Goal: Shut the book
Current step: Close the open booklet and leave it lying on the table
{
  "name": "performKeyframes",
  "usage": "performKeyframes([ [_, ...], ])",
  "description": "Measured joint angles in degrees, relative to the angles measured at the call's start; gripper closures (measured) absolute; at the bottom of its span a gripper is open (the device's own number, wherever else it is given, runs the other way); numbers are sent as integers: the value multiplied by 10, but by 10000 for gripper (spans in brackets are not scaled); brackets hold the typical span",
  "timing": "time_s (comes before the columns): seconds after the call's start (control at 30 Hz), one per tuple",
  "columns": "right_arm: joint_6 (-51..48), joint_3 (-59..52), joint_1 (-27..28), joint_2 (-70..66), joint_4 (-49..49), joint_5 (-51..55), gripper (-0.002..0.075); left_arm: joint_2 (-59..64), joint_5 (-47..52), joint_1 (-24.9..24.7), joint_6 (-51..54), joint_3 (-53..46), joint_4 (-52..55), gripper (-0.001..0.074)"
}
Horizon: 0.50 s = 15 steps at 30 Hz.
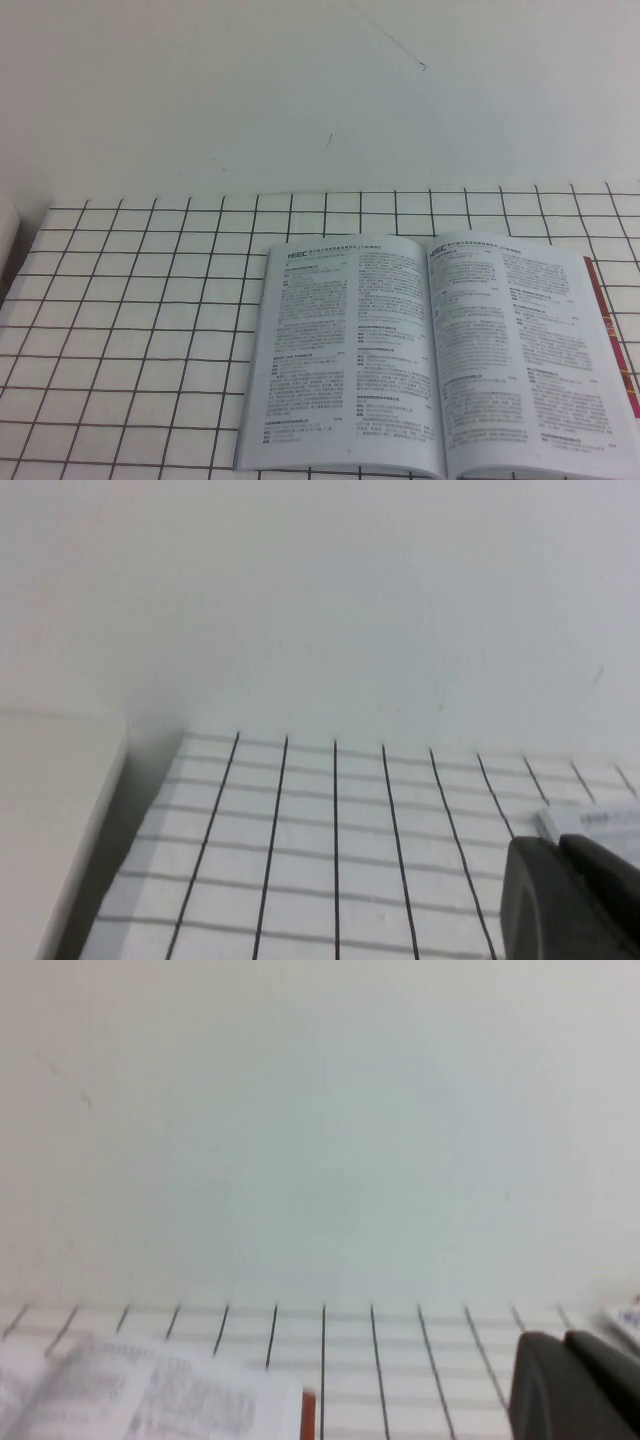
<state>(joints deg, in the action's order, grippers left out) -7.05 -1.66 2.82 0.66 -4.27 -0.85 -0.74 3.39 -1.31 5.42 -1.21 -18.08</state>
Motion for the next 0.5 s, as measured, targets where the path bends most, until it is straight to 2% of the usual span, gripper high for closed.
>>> performKeyframes([
  [0.3,0,0,0,0,-1,-221,729,0,-138,0,-15,0,-16,738],
  [0.5,0,0,0,0,-1,-271,729,0,-190,0,-19,0,-22,738],
])
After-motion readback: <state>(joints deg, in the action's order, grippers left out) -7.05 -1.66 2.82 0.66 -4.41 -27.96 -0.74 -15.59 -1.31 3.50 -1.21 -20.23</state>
